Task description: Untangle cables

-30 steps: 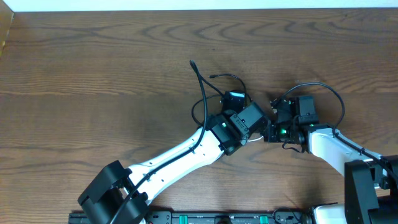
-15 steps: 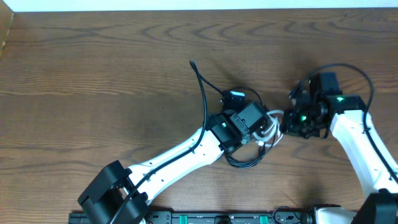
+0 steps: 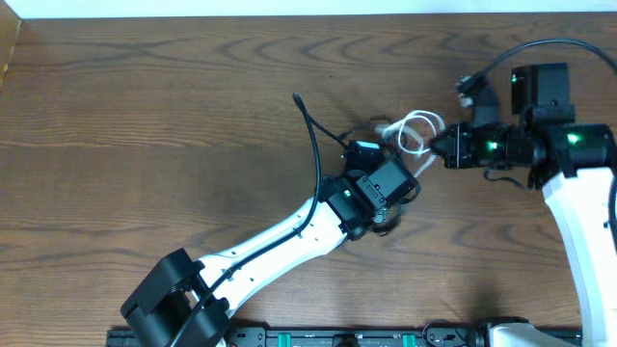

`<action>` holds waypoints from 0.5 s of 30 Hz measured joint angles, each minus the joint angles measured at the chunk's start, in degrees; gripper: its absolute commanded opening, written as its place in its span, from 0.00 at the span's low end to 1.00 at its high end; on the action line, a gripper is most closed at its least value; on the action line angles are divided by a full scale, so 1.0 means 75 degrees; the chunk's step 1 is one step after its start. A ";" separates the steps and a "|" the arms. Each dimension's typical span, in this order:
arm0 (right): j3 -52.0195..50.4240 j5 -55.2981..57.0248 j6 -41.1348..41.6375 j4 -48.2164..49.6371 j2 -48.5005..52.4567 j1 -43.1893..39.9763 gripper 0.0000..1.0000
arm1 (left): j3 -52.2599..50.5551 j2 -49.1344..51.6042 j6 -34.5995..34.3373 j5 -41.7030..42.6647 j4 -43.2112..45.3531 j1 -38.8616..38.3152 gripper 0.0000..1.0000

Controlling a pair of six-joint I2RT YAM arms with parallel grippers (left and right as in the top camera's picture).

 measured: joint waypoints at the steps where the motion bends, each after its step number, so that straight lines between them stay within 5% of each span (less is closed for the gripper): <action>1: -0.0020 0.0361 0.0131 -0.0055 0.0023 0.0070 0.01 | 0.0000 0.0000 0.0000 0.0000 0.0003 0.0000 0.78; 6: 0.0423 0.0886 0.0361 -0.0326 0.0402 0.0216 0.01 | 0.0000 0.0000 0.0000 -0.0012 -0.0003 0.0003 0.79; 11: 0.2760 0.0382 0.0265 -0.0638 0.0417 0.0050 0.01 | 0.0000 0.0000 -0.0003 -0.0026 0.0003 0.0003 0.81; 12: 0.3034 0.0382 0.0245 -0.0717 0.0323 0.0050 0.01 | 0.0000 0.0000 -0.0003 -0.0026 0.0009 0.0003 0.97; 15: 0.3025 0.0877 0.0306 -0.1008 -0.0017 0.0210 0.01 | 0.0000 0.0000 -0.0064 -0.0026 0.0009 0.0009 0.98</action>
